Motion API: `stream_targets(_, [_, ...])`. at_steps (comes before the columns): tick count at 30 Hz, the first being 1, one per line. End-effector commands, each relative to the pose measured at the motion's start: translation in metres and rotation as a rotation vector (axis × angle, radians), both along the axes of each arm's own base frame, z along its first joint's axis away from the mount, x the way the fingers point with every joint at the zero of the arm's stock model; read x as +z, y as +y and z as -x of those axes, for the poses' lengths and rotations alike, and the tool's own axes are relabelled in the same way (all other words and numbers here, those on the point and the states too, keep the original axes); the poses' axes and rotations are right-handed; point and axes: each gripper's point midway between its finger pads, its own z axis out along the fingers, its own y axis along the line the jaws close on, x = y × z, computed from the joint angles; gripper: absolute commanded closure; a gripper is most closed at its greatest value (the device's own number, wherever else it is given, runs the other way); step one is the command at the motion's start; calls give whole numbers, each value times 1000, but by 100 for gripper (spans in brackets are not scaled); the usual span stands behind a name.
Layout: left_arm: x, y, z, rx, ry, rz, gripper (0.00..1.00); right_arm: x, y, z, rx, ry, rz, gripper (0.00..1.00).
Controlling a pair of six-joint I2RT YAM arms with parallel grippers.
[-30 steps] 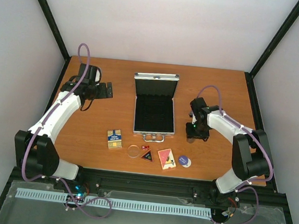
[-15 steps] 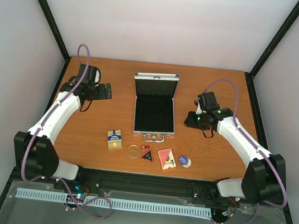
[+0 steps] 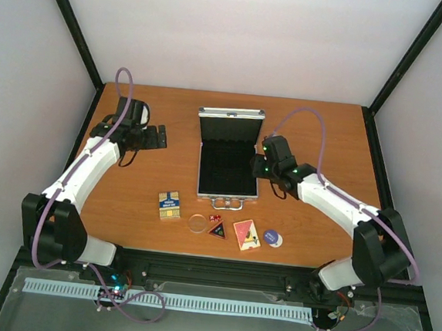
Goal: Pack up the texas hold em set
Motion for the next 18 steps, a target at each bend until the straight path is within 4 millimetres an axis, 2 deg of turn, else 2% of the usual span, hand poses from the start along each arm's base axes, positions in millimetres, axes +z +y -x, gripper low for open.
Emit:
stream_targets(1, [17, -8, -8, -5, -58, 41, 0, 18, 8, -37, -82, -193, -6, 97])
stream_targets(8, [5, -10, -9, -13, -45, 47, 0, -7, 26, -54, -91, -224, 8, 97])
stream_targets(16, [-4, -11, -8, -18, -29, 53, 0, -11, 40, -71, -95, -255, -16, 97])
stream_targets(18, [-7, -10, -7, -18, -25, 45, 0, -17, 41, -74, -98, -254, -12, 97])
